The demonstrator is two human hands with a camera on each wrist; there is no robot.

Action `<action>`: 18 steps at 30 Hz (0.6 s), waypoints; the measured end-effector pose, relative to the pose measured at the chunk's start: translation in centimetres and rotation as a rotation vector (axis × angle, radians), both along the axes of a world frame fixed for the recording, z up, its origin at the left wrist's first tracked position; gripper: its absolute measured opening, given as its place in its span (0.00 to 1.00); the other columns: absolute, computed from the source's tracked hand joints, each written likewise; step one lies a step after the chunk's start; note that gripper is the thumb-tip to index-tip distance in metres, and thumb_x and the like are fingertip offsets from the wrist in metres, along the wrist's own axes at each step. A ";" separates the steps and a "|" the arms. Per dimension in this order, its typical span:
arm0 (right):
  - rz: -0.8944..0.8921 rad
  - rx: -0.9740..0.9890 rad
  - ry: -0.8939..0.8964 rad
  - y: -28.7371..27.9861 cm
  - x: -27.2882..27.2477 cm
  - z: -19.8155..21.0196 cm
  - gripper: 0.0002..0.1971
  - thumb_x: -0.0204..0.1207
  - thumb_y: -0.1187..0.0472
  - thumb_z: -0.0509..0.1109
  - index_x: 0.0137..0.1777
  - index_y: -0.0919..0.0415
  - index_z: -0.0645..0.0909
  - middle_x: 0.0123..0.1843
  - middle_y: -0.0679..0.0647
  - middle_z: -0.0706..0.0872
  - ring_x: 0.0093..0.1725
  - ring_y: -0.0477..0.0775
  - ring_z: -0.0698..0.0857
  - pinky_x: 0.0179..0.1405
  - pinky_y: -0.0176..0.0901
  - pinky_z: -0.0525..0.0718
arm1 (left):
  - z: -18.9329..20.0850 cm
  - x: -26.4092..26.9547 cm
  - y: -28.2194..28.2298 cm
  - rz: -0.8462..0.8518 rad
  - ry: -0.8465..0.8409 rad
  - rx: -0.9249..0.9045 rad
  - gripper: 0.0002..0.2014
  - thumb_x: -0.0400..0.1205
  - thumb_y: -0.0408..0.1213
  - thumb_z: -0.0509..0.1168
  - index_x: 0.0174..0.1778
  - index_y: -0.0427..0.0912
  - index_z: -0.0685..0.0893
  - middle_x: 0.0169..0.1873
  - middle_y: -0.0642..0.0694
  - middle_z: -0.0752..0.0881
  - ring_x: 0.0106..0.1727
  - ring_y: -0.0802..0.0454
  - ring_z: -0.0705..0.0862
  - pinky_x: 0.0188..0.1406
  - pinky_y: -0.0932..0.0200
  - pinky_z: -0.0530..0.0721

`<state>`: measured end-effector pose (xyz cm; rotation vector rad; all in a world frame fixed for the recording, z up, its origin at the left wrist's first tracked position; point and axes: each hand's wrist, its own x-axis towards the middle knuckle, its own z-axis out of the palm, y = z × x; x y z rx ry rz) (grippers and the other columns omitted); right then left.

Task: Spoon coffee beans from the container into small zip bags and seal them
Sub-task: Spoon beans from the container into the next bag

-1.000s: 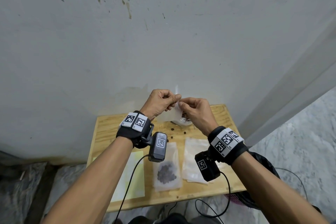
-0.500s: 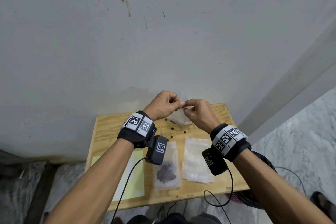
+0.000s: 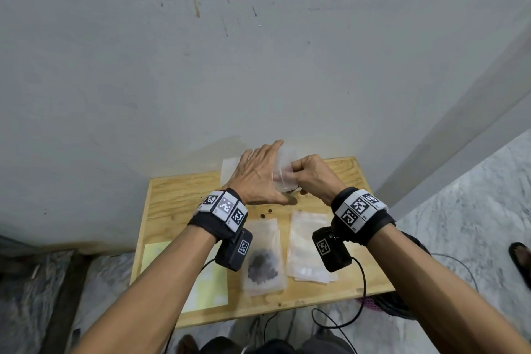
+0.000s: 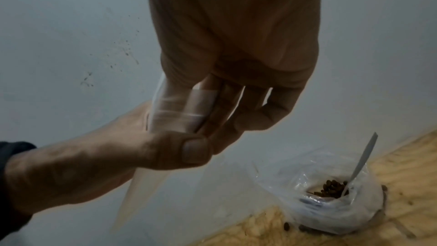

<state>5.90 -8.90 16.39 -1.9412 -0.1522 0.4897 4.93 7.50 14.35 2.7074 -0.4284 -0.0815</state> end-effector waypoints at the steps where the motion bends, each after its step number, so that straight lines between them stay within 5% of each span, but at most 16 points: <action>1: 0.006 -0.031 0.001 0.0 0.2 -0.2 0.13 0.70 0.55 0.80 0.39 0.67 0.90 0.30 0.56 0.87 0.23 0.47 0.77 0.19 0.35 0.69 | -0.3 0.1 -0.2 0.010 -0.015 -0.005 0.60 0.60 0.67 0.76 0.83 0.43 0.56 0.70 0.45 0.73 0.71 0.46 0.71 0.77 0.46 0.64; 6: 0.013 -0.078 -0.001 -0.4 0.8 -1.0 0.13 0.73 0.56 0.76 0.34 0.65 0.87 0.29 0.53 0.83 0.27 0.47 0.77 0.24 0.37 0.71 | -2.1 0.4 -0.1 0.076 -0.015 -0.059 0.44 0.65 0.60 0.76 0.72 0.42 0.69 0.62 0.47 0.78 0.63 0.45 0.78 0.65 0.51 0.73; 10: -0.306 -0.026 -0.110 -2.1 2.0 -3.1 0.13 0.78 0.51 0.72 0.49 0.60 0.89 0.40 0.47 0.87 0.37 0.44 0.84 0.35 0.37 0.80 | -4.1 0.7 1.1 0.212 0.109 -0.172 0.44 0.64 0.56 0.79 0.73 0.43 0.70 0.66 0.46 0.77 0.64 0.45 0.78 0.64 0.49 0.77; 13: -0.520 -0.346 -0.190 -4.3 3.2 -6.2 0.18 0.76 0.48 0.70 0.59 0.59 0.84 0.56 0.54 0.84 0.53 0.53 0.84 0.52 0.45 0.81 | -5.6 1.2 1.9 0.257 0.207 -0.191 0.45 0.65 0.55 0.80 0.75 0.43 0.68 0.68 0.45 0.76 0.66 0.44 0.77 0.65 0.47 0.79; 18: -0.587 -0.403 0.073 -5.9 4.5 -11.2 0.34 0.71 0.42 0.72 0.72 0.61 0.72 0.68 0.62 0.79 0.61 0.63 0.83 0.60 0.55 0.83 | -7.6 2.8 1.5 0.265 0.339 -0.198 0.47 0.68 0.55 0.79 0.78 0.42 0.65 0.71 0.43 0.71 0.69 0.44 0.75 0.68 0.46 0.77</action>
